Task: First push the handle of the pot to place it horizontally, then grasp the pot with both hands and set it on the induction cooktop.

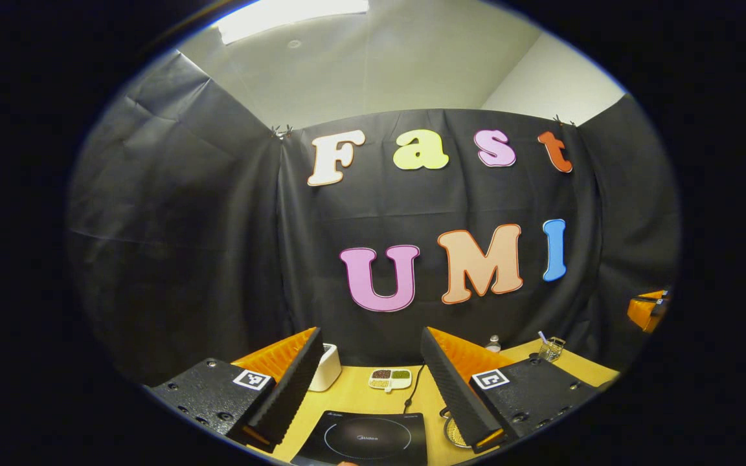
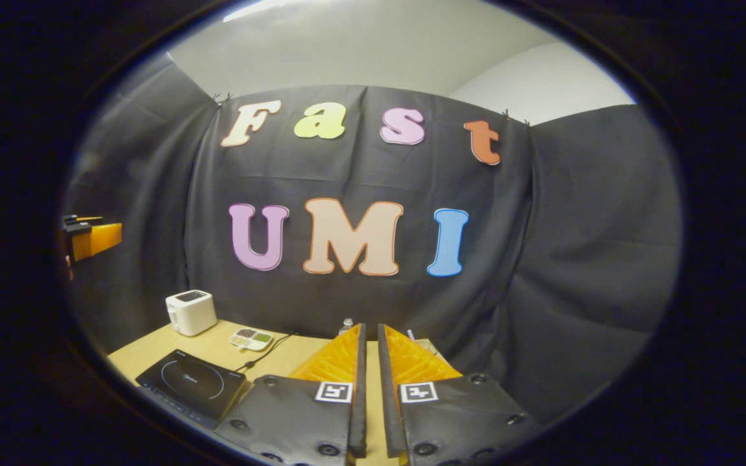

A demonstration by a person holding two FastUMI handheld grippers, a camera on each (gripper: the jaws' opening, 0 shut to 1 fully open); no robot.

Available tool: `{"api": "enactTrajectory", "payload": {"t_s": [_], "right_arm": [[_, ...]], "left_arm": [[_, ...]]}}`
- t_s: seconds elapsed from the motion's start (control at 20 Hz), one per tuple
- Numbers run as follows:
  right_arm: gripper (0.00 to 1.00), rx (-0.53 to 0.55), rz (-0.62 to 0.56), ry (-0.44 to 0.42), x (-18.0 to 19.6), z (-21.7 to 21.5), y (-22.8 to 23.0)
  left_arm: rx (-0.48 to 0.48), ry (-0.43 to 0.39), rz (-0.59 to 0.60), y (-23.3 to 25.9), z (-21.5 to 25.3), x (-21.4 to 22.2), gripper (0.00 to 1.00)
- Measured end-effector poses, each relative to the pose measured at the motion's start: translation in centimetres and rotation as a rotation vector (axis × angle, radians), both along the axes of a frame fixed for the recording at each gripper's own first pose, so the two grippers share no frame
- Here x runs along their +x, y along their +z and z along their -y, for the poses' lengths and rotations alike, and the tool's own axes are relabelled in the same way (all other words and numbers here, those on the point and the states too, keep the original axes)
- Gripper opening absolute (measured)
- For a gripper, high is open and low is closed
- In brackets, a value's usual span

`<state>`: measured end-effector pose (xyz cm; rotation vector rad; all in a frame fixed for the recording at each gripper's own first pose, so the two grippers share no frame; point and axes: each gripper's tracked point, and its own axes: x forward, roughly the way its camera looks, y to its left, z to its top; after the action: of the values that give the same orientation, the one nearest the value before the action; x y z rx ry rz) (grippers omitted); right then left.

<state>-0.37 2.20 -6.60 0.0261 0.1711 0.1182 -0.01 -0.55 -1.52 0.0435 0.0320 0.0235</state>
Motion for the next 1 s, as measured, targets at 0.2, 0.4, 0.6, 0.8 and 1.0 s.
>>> {"api": "enactTrajectory", "payload": {"t_s": [0.2, 0.4, 0.6, 0.8, 1.0], "right_arm": [[0.14, -0.032, -0.076, 0.056, -1.0, -1.1, -4.3], [0.14, -0.051, -0.207, 0.110, -2.7, -2.1, -10.1], [0.14, -0.058, -0.329, 0.179, -4.7, -3.5, -15.5], [0.17, -0.059, -0.406, 0.275, -6.0, -5.5, -19.4], [0.13, -0.030, -0.503, 0.393, -7.8, -7.8, -23.3]], "left_arm": [[0.017, -0.013, 0.012, 0.4, 0.7, -0.2, 0.95], [0.037, -0.020, 0.018, 0.4, 1.1, -0.4, 0.94], [0.057, -0.009, 0.019, 0.3, 1.0, -0.7, 0.95], [0.072, 0.020, 0.011, 0.2, 0.5, -1.3, 0.97], [0.077, 0.062, -0.005, -0.1, 0.0, -2.1, 0.99]]}}
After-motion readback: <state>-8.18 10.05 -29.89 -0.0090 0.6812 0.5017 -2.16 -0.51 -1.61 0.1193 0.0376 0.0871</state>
